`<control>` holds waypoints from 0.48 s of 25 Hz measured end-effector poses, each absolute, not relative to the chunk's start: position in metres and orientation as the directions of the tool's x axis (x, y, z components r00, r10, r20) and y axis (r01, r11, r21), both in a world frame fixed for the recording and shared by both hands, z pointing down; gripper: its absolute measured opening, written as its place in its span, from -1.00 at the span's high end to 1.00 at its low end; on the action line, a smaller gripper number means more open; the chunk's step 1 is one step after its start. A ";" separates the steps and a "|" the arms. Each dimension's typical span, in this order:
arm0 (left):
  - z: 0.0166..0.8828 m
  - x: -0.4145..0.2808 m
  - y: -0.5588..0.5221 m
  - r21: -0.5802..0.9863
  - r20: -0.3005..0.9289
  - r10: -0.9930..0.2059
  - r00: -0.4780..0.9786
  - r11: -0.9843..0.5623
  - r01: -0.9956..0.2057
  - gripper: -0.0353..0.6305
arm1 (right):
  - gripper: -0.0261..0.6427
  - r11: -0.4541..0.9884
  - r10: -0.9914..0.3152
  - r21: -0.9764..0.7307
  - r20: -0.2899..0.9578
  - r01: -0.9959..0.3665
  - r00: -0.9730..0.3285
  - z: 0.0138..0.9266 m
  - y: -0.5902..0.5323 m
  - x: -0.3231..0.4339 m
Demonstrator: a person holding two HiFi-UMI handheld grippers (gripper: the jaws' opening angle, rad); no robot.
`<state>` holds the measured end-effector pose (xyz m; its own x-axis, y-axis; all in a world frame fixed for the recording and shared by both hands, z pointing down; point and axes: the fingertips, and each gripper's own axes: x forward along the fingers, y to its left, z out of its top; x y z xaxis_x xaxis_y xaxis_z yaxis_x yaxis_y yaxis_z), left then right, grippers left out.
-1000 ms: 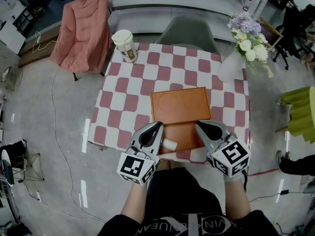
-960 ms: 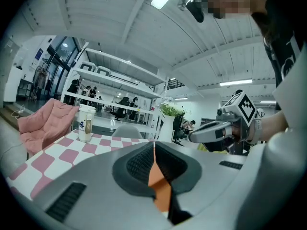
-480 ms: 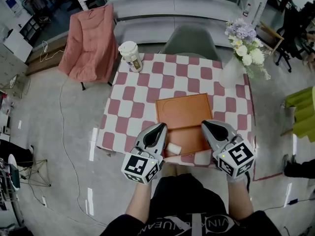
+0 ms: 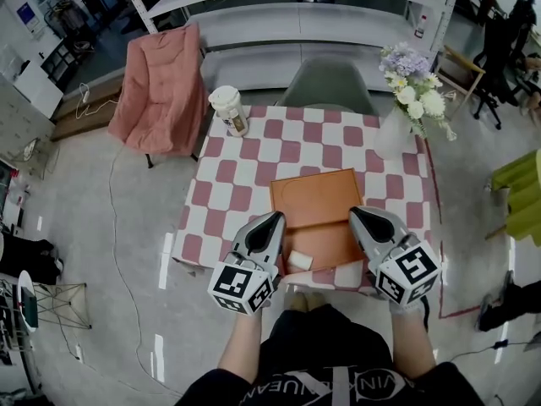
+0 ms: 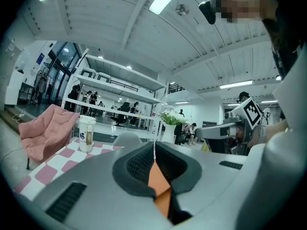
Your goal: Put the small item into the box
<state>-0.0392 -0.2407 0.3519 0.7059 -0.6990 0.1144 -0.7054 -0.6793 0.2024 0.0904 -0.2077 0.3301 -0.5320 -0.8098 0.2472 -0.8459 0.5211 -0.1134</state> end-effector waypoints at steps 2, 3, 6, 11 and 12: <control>0.347 -0.039 -0.241 0.201 0.105 -0.703 0.704 -0.678 -0.707 0.84 | 0.90 0.523 -0.813 -0.112 0.232 -0.845 -0.534 0.326 -0.207 0.092; 0.344 -0.039 -0.240 0.198 0.101 -0.704 0.703 -0.678 -0.708 0.84 | 0.90 0.526 -0.814 -0.111 0.224 -0.843 -0.537 0.323 -0.206 0.092; 0.336 -0.040 -0.239 0.187 0.089 -0.710 0.699 -0.677 -0.712 0.84 | 0.90 0.528 -0.819 -0.104 0.202 -0.843 -0.537 0.315 -0.206 0.094; 0.323 -0.044 -0.236 0.180 0.056 -0.723 0.689 -0.671 -0.719 0.84 | 0.90 0.541 -0.821 -0.088 0.161 -0.836 -0.548 0.303 -0.201 0.092; 0.321 -0.044 -0.235 0.177 0.050 -0.725 0.687 -0.670 -0.721 0.84 | 0.90 0.543 -0.821 -0.084 0.153 -0.836 -0.549 0.301 -0.200 0.093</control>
<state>-0.0440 -0.2349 0.3206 0.6869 -0.7250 0.0498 -0.7205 -0.6705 0.1769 0.0930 -0.2003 0.3010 -0.5492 -0.8214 0.1535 -0.8355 0.5430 -0.0836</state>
